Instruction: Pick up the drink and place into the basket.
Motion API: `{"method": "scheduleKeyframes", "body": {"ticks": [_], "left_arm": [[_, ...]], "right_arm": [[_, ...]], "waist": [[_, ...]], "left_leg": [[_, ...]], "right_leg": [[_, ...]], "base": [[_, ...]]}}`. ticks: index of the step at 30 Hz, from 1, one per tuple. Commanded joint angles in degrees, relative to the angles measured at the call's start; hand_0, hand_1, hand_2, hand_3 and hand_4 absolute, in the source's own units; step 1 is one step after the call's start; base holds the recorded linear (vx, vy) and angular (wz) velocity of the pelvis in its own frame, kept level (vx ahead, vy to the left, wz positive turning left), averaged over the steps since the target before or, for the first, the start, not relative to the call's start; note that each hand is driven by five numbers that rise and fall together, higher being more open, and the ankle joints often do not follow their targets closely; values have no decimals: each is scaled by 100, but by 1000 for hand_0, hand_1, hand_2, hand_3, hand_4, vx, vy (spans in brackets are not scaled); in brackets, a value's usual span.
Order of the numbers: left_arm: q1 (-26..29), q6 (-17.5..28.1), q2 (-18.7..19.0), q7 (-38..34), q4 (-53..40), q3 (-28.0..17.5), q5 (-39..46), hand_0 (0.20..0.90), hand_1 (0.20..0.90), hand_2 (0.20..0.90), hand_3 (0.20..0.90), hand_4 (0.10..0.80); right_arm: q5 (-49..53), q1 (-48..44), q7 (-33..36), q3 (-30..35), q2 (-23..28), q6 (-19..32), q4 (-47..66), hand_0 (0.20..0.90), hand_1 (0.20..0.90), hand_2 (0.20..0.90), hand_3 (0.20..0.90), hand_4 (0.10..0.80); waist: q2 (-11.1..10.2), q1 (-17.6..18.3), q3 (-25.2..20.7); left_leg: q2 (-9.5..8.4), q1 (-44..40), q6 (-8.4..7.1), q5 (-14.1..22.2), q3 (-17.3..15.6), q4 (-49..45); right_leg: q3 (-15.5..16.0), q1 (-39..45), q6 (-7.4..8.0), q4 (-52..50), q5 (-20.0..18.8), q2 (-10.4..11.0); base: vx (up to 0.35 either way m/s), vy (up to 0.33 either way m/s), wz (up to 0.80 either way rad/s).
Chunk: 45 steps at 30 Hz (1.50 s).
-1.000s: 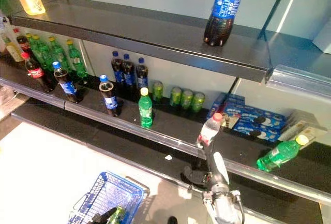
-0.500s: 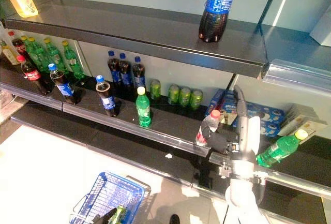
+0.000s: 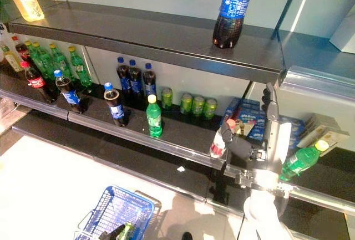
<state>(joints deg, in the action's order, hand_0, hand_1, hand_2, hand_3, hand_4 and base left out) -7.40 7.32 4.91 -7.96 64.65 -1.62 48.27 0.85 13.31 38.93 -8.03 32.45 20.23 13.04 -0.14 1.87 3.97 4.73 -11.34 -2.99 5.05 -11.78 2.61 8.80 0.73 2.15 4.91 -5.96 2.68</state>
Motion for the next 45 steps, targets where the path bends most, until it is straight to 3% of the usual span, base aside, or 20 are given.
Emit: {"method": "scheduleKeyframes", "body": {"ticks": [1,11,22,33,36,45], "left_arm": [[-223,317,387,-81,-136,284,-109,300,300,300,200,100],[-471,344,378,-85,-417,500,116,300,300,300,200,100],[-527,366,374,-128,-754,890,478,300,300,300,200,100],[-240,450,415,-174,-1184,1311,885,300,300,300,200,100],[-67,466,506,-160,-1274,1428,1011,300,300,300,200,100],[155,442,622,-67,-1272,1423,1114,300,300,300,200,100]], "right_arm": [[271,-604,74,-79,211,159,553,900,900,900,900,800],[695,-455,-14,-485,113,79,83,900,900,900,900,800],[683,-469,932,-633,-114,104,-423,900,900,900,900,800],[456,-1431,1362,-845,-13,98,-666,900,900,900,900,800],[618,-2075,1446,-853,93,123,-783,900,900,900,900,800],[691,-3061,1697,-877,94,-13,-917,900,900,900,900,800]], "waist": [[-149,-68,231],[-22,-50,478],[115,-15,931],[212,-114,1628],[264,-232,1906],[336,-410,2333]], "left_leg": [[334,841,-231,-77,260,-905],[244,958,-209,37,325,-1340],[250,1456,-209,105,374,-2000],[255,2261,-265,-250,672,-2634],[230,2612,-283,-379,818,-2827],[188,3125,-313,-606,1074,-3096]], "right_leg": [[11,103,651,-820,623,785],[63,-16,582,-1304,841,788],[84,-406,439,-1929,1044,806],[34,-962,323,-2379,1033,832],[67,-1208,293,-2536,1019,847],[161,-1476,238,-2750,1018,839]], "base": [[0,0,0],[20,34,2],[-6,7,1],[-48,1,-4],[-70,5,2],[-13,-4,8]]}}
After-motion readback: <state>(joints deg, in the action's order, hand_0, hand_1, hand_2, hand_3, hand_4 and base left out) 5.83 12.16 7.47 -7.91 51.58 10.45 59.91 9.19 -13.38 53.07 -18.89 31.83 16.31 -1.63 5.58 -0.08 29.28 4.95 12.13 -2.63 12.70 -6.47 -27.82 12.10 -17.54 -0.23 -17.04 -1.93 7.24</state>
